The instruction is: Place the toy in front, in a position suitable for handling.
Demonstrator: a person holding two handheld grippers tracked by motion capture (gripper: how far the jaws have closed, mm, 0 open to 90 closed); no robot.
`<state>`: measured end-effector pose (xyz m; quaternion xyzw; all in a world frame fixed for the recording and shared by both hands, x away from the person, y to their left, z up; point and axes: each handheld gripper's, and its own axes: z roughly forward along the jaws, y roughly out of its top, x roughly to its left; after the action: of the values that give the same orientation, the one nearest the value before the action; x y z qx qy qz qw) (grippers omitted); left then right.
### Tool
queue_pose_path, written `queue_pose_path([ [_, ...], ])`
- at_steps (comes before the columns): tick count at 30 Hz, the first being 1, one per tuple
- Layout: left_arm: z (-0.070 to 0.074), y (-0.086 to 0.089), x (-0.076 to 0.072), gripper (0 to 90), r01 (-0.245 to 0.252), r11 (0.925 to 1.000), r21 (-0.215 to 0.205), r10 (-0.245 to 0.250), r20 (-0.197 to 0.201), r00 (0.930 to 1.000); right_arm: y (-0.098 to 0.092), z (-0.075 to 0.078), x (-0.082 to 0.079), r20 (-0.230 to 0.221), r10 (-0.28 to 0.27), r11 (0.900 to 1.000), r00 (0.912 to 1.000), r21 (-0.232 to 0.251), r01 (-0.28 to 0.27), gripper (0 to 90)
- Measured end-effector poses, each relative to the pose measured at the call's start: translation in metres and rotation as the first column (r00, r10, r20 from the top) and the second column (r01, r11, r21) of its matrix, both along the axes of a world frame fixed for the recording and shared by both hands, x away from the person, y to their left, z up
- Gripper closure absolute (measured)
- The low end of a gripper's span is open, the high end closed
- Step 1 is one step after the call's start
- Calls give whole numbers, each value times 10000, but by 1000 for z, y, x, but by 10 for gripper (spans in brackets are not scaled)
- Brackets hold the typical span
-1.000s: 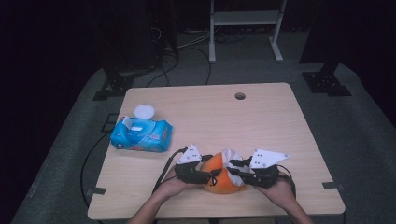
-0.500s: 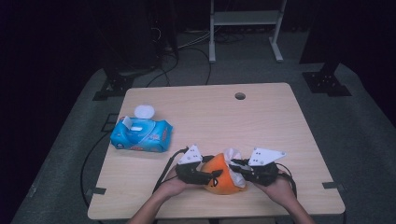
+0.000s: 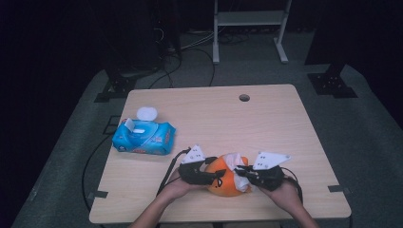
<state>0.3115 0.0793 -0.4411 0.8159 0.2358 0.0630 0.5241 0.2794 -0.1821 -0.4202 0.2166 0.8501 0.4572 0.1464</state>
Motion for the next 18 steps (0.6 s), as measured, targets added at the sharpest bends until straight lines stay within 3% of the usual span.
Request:
queue_pose_path([
  [5, -1, 1, 4, 404, -110, 9999, -133, 108, -164, 9998, -15, 2, 3, -81, -612, 9981, 9981, 4, 612, 851],
  [8, -1, -1, 5, 390, -77, 9997, -227, 75, -100, 9999, -8, 7, -6, -29, -47, 9980, 10000, 624, 49, 850],
  [10, 1, 1, 5, 348, -30, 9994, -332, 27, -110, 9999, -2, 6, -7, 73, 38, 9996, 10000, 296, -40, 850],
  [12, 6, 5, 5, 294, 121, 9986, -522, -123, -30, 9999, -2, 0, -1, -270, -146, 9993, 9995, 348, 156, 850],
  [15, 11, 12, 3, 245, 589, 9957, -716, -582, 116, 9982, -9, -2, 7, -341, -729, 9967, 9968, 341, 741, 850],
  [18, 5, 11, 3, 235, 632, 9974, -341, -625, 187, 9979, -23, -5, 16, -680, -1185, 9909, 9906, 567, 1224, 850],
])
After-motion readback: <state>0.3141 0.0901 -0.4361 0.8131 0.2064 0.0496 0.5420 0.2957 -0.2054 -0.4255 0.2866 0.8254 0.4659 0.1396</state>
